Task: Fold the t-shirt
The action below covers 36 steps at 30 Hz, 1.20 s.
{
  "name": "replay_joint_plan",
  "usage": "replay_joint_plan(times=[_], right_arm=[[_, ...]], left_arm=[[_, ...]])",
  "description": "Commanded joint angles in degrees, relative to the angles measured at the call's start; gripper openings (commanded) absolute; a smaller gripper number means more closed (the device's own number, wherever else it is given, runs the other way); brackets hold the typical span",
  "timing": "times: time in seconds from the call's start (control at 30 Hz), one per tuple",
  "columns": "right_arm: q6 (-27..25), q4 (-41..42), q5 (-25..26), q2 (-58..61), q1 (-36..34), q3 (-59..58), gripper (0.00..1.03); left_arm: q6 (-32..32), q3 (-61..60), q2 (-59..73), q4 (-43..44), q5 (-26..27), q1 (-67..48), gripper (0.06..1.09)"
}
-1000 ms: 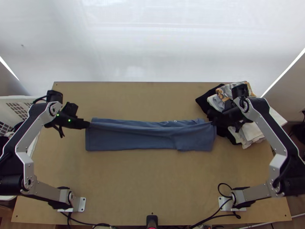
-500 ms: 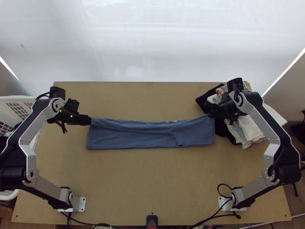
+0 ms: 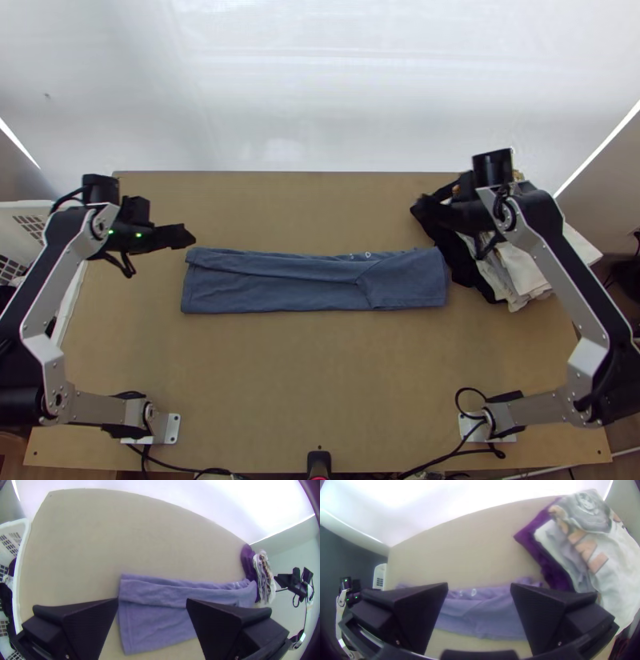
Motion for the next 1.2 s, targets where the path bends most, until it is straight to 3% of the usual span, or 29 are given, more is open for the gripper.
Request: replay_joint_plan(times=[0.0,0.03,0.17,0.37,0.67,0.87,1.17], right_arm=[[6.7,0.5,-5.5,3.3,12.2,5.8,0.94],[7.5,0.5,-5.9,5.2,14.2,6.9,0.99],[10.5,0.5,-7.1,13.2,20.5,11.3,0.99],[13.0,0.5,-9.9,23.4,24.6,17.8,0.99],[13.2,0.5,-10.1,33.0,25.3,23.8,0.99],[13.2,0.5,-10.1,35.5,24.9,24.6,0.99],[13.6,0.5,-10.1,37.8,24.9,25.2,0.99]], left_arm=[[-5.0,-2.9,-1.0,-3.5,4.2,4.8,1.04],[-5.8,-3.2,-0.4,-4.4,4.4,5.2,1.04],[-10.1,-6.2,0.2,-4.8,4.4,5.8,1.04],[-8.7,-17.9,-5.0,9.7,4.3,7.5,1.04],[-7.1,-23.8,-1.8,21.0,4.4,8.6,1.04],[-6.0,-24.2,1.0,24.3,4.6,9.0,1.04],[-5.7,-21.6,6.2,23.9,10.0,9.8,1.04]])
